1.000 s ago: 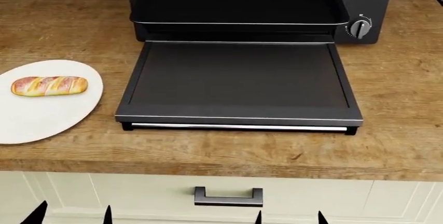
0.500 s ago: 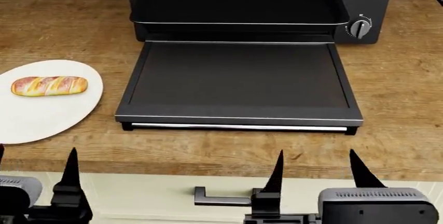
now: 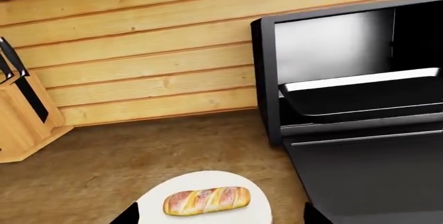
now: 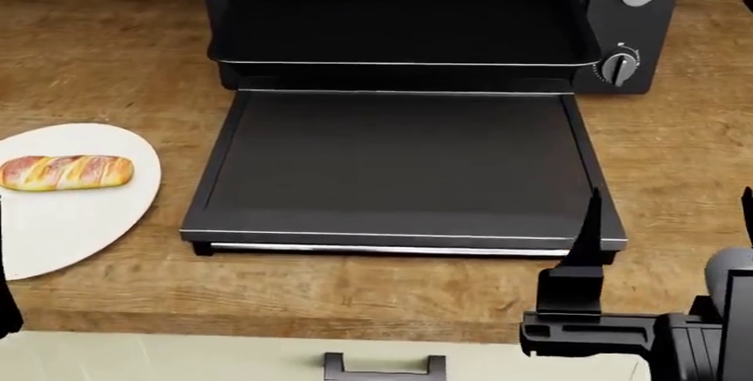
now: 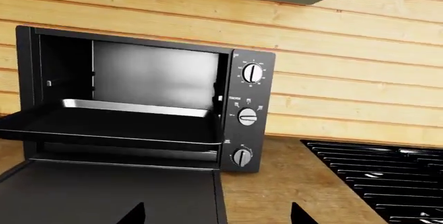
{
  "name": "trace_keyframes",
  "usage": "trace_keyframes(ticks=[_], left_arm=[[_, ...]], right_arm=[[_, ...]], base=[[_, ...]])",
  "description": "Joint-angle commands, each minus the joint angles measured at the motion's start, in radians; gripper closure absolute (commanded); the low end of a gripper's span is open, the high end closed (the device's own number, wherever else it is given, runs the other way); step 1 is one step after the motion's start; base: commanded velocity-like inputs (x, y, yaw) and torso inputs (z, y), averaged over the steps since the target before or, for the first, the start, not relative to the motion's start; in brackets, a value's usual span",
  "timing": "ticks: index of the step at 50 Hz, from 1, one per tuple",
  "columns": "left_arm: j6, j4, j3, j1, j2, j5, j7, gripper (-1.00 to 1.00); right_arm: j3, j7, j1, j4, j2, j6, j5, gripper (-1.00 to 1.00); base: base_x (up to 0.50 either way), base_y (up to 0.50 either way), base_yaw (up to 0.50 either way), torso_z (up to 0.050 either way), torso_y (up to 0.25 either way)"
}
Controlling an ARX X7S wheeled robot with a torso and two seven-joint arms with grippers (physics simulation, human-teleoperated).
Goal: Place the baguette on the tray of the toaster oven.
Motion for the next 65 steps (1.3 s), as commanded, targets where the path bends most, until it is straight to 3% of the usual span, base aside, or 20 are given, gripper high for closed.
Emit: trace_keyframes(ticks=[1, 22, 49, 58, 63, 65], left_arm=[[-0.108, 0.030, -0.079, -0.073, -0.034, -0.074, -0.018, -1.00], [-0.117, -0.003, -0.116, -0.093, -0.086, -0.103, -0.026, -1.00], [-0.085, -0.017, -0.080, -0.073, -0.094, -0.115, -0.053, -1.00], [-0.069, -0.022, -0.089, -0.056, -0.104, -0.119, -0.053, -1.00], [-0.133, -0.074, -0.111, -0.101, -0.144, -0.175, -0.022, -1.00], [-0.183, -0.096, -0.088, -0.134, -0.211, -0.207, 0.010, -1.00]], right_arm=[[0.126, 0.015, 0.053, -0.049, 0.048, 0.116, 0.098, -1.00], [0.129, 0.047, 0.084, -0.047, 0.089, 0.146, 0.172, -1.00], [0.154, 0.082, 0.068, -0.036, 0.113, 0.119, 0.241, -1.00], [0.162, 0.100, 0.080, -0.029, 0.117, 0.130, 0.284, -1.00], [0.179, 0.127, 0.108, -0.031, 0.121, 0.160, 0.331, -1.00], [0.190, 0.141, 0.122, -0.032, 0.124, 0.184, 0.360, -1.00]], base=[[0.22, -0.03, 0.00, 0.000, 0.000], [0.22, -0.13, 0.00, 0.000, 0.000], [0.30, 0.13, 0.00, 0.000, 0.000], [0.00, 0.00, 0.00, 0.000, 0.002], [0.00, 0.00, 0.00, 0.000, 0.000], [0.00, 0.00, 0.00, 0.000, 0.000]])
